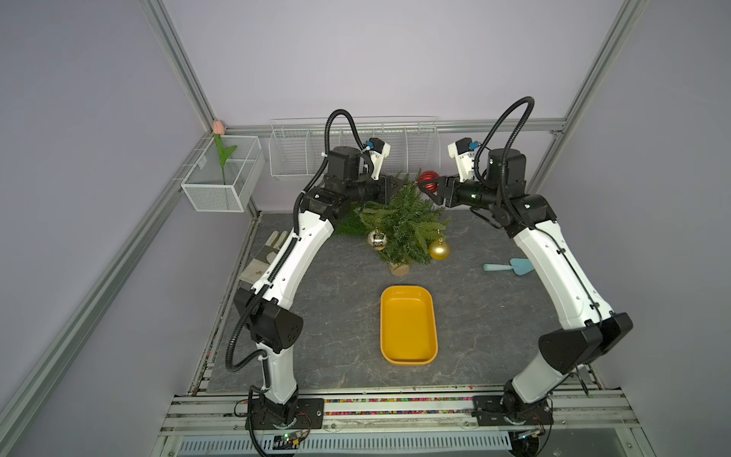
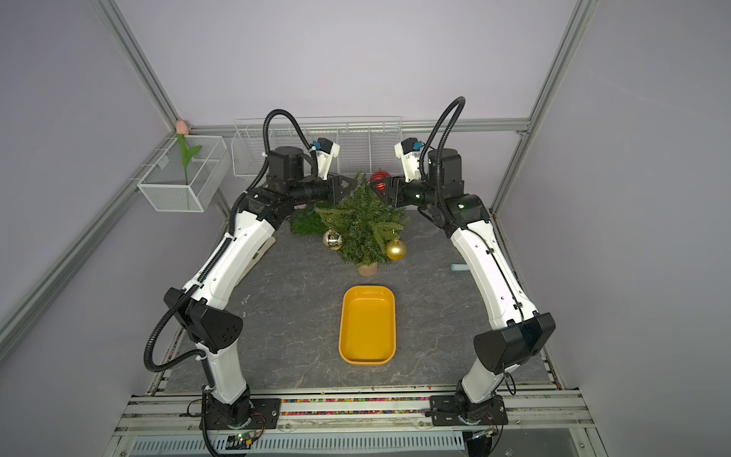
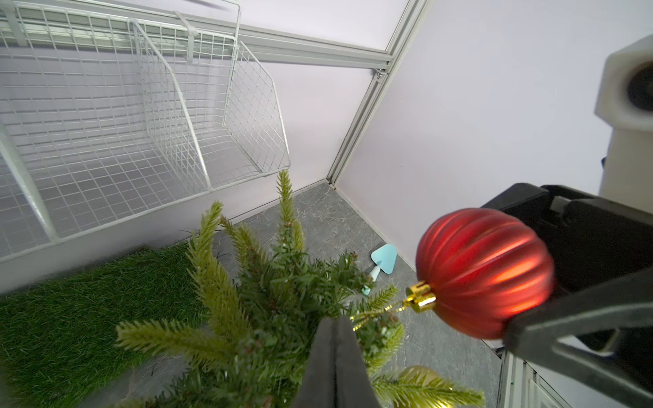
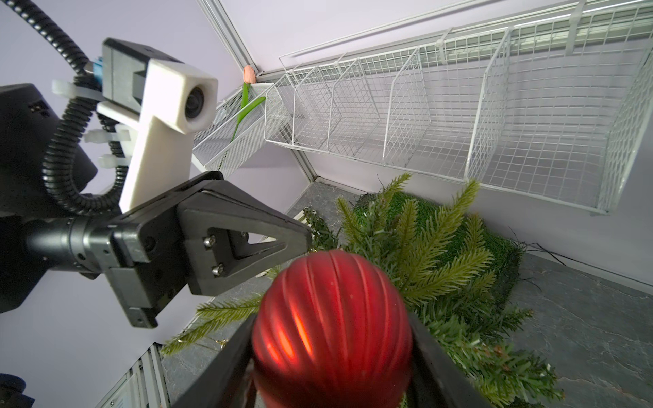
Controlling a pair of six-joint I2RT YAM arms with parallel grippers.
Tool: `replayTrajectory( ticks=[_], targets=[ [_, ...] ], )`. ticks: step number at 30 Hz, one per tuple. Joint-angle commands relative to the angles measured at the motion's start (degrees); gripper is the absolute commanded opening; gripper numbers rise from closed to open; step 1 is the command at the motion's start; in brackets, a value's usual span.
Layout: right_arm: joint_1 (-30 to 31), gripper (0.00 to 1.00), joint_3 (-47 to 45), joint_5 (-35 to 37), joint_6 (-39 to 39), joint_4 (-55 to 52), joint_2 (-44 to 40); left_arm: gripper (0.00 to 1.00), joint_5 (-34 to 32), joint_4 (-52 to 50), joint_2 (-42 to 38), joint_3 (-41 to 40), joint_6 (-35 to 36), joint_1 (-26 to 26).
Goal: Decorate the small christmas tree with ornaments
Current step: Hang an ornament on the christmas tree.
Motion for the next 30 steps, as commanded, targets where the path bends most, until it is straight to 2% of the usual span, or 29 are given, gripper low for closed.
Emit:
replayTrajectory(
  ticks=[1, 30],
  targets=[
    [0.0, 0.47, 0.4, -1.1, 0.7, 1.6, 0.8, 0.00, -0.5, 0.7, -2.1, -0.2, -0.6, 0.0],
    [0.4, 0.47, 1.9, -1.6, 0.9, 2.2, 1.5, 0.00, -0.5, 2.2, -2.9, -1.0, -1.2, 0.0]
  ],
)
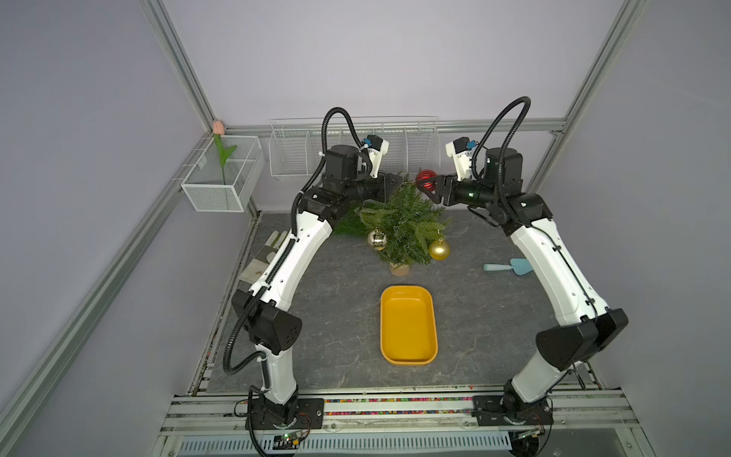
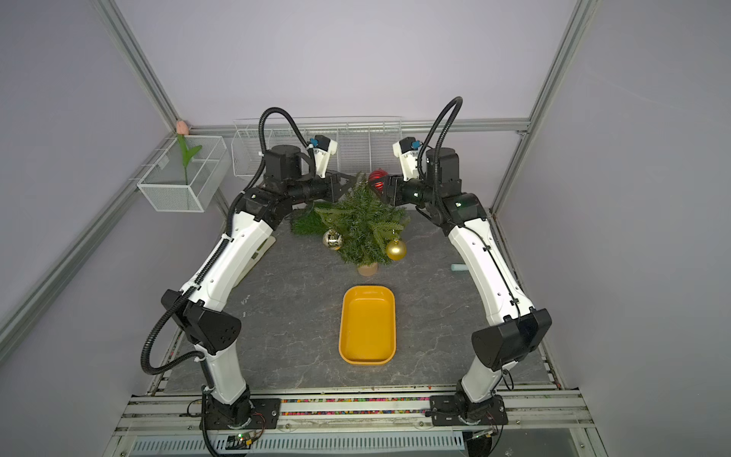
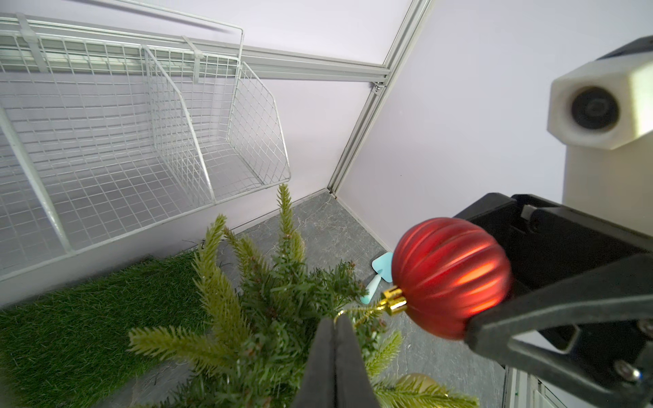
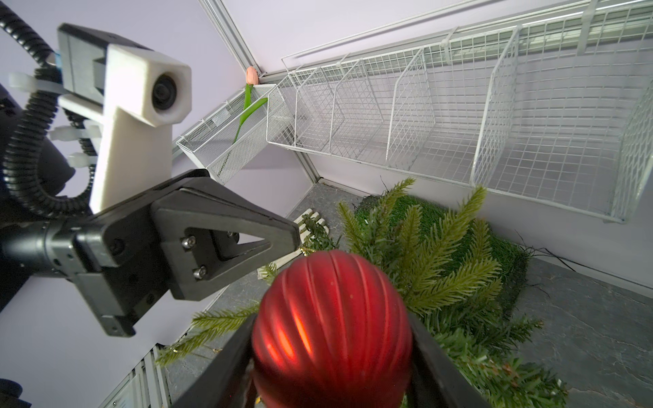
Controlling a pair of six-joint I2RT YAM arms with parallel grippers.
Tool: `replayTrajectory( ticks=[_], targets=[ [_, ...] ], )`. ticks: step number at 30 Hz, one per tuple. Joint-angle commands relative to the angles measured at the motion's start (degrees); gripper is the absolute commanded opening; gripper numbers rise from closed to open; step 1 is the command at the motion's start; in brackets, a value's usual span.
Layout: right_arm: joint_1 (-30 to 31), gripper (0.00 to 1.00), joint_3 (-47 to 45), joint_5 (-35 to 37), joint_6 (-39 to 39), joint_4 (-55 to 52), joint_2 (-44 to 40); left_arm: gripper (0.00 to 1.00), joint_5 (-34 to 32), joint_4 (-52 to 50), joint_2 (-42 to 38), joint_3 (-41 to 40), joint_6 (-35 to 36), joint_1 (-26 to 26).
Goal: Decorate the small christmas tree with ornaments
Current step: Hang an ornament on the christmas tree.
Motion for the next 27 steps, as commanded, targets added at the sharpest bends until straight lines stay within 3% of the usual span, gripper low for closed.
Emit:
replayTrajectory(
  ticks=[1, 27],
  targets=[
    [0.3, 0.47, 1.1, -0.7, 0.5, 1.4, 0.1, 0.00, 0.1, 0.8, -2.1, -0.7, -0.8, -0.1],
    [1.0, 0.47, -1.4, -1.3, -2.0, 1.5, -2.1, 0.00, 0.5, 1.5, -3.6, -3.9, -0.9, 0.0]
  ],
)
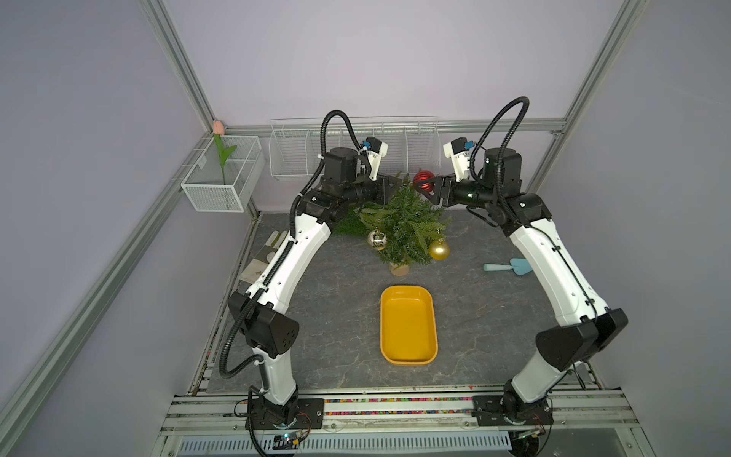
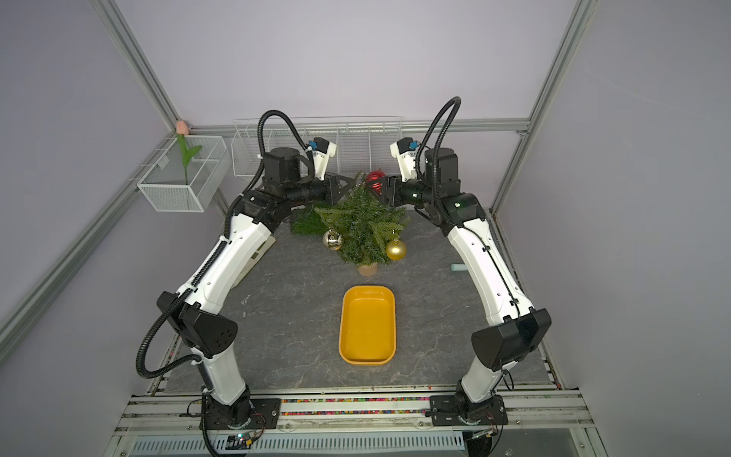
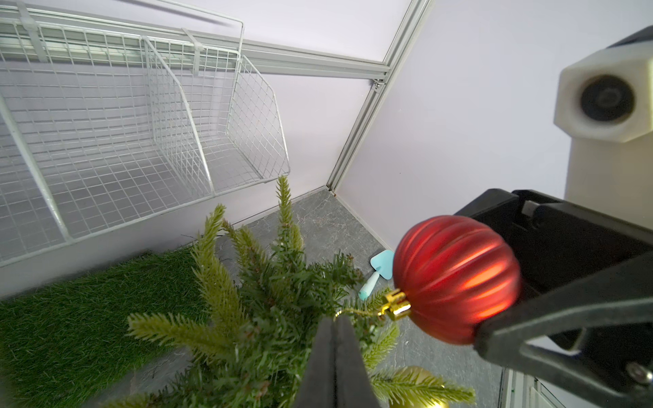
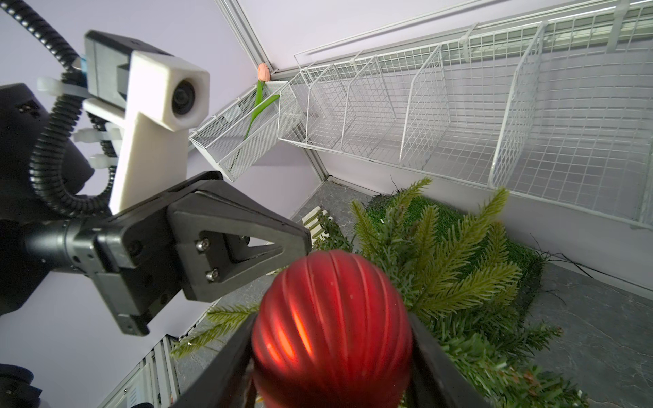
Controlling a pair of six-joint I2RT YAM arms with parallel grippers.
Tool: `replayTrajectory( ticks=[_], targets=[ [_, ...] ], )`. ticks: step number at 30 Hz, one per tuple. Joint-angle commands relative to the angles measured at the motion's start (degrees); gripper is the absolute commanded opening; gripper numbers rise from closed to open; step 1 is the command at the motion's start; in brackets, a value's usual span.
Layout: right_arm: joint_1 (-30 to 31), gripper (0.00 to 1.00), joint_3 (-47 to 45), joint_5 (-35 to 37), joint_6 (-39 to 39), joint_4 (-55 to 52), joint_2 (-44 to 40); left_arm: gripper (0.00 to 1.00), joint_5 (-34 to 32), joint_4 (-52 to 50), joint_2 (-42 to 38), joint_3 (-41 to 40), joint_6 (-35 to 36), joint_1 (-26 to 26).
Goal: Decorate the small christmas tree with ornaments
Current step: Hang an ornament on the christmas tree.
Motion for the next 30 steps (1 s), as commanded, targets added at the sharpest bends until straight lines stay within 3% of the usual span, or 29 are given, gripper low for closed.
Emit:
replayTrajectory(
  ticks=[1, 30],
  targets=[
    [0.4, 0.47, -1.5, 0.5, -1.8, 1.2, -2.3, 0.00, 0.6, 0.4, -1.6, -0.6, -0.8, 0.0],
    [0.4, 0.47, -5.4, 1.1, -4.1, 0.5, -4.7, 0.00, 0.9, 2.3, -2.5, -3.6, -1.4, 0.0]
  ],
)
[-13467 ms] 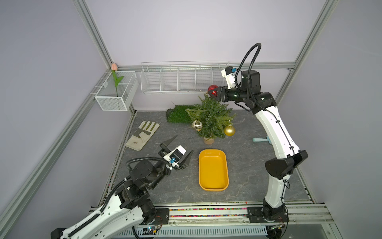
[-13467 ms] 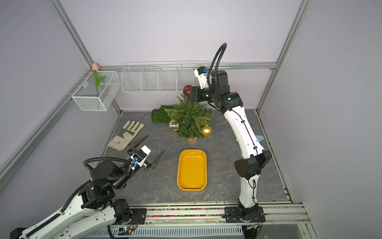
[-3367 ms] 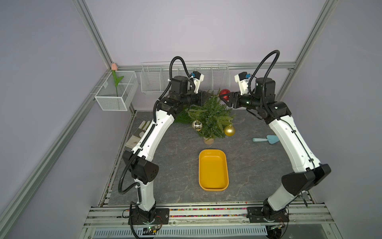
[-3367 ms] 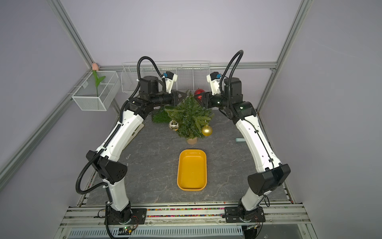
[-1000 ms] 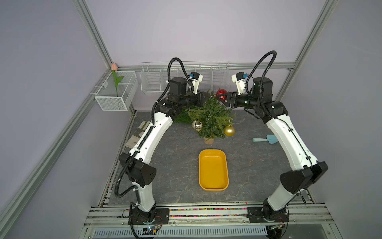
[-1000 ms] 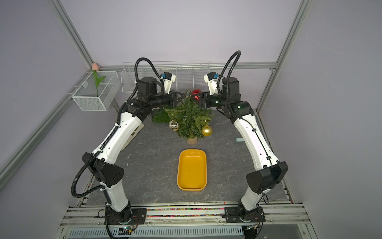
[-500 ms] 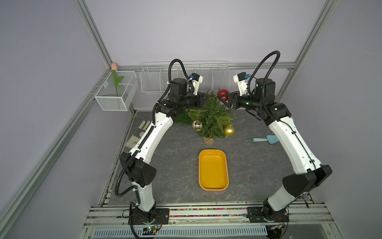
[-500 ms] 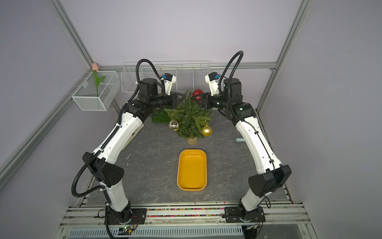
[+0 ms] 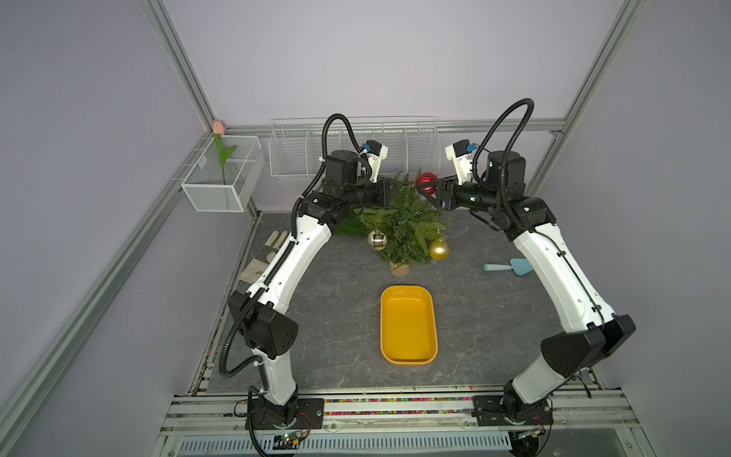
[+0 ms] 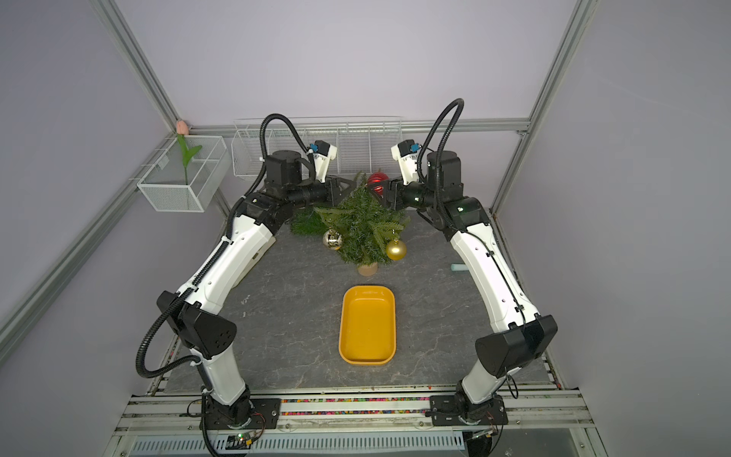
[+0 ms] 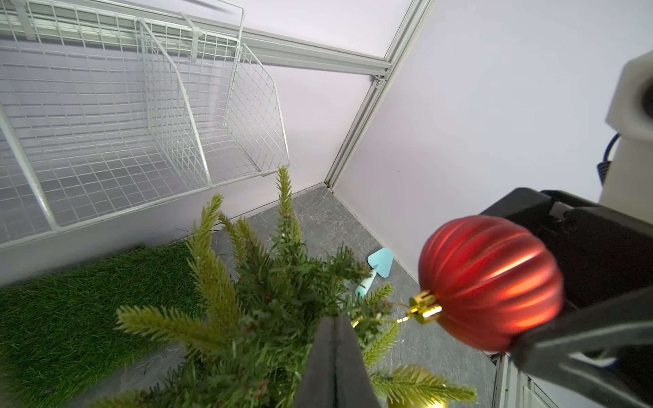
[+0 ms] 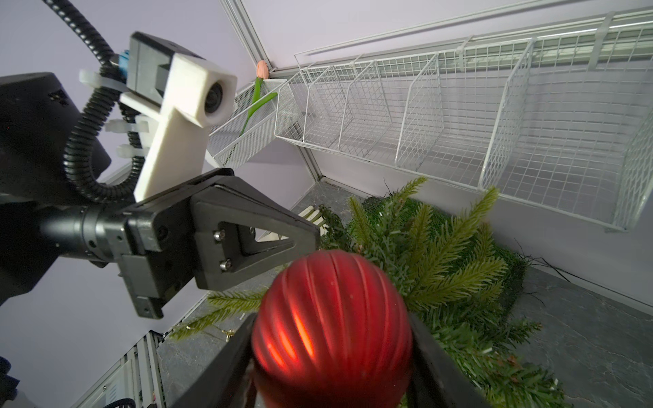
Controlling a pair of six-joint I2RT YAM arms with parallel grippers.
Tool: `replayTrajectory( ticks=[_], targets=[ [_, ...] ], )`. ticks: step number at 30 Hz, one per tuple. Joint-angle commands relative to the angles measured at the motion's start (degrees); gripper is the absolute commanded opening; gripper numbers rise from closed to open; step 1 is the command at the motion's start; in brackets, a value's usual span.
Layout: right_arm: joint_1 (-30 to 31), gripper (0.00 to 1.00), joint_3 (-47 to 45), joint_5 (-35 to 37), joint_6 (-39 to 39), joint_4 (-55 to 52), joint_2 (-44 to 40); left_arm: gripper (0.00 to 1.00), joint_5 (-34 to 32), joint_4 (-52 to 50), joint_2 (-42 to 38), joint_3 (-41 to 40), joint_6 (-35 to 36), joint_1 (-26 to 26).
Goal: Decorate the small christmas tree with ornaments
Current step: Hang an ornament on the christmas tree.
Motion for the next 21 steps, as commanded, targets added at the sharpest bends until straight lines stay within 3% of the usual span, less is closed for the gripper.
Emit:
replayTrajectory(
  ticks=[1, 11, 14, 17, 21],
  targets=[
    [0.3, 0.47, -2.2, -0.1, -1.4, -0.3, -2.1, 0.00, 0.3, 0.4, -1.8, -0.8, -0.2, 0.0],
    [0.3, 0.47, -7.1, 0.9, -1.6, 0.0, -3.9, 0.00, 0.5, 0.5, -1.6, -0.5, -0.4, 0.0],
    [0.3, 0.47, -8.1, 0.8, -1.3, 0.4, -4.3, 0.19, -0.1, 1.1, -2.2, -1.0, -0.4, 0.0],
    [0.3, 0.55, -8.9, 0.7, -1.0, 0.7, -4.8, 0.42, -1.3, 2.1, -3.4, -1.8, -0.7, 0.0],
    [0.3, 0.91, -10.4, 1.2, -1.0, 0.7, -6.3, 0.62, -3.4, 3.5, -5.5, -3.7, -0.5, 0.0]
  ],
)
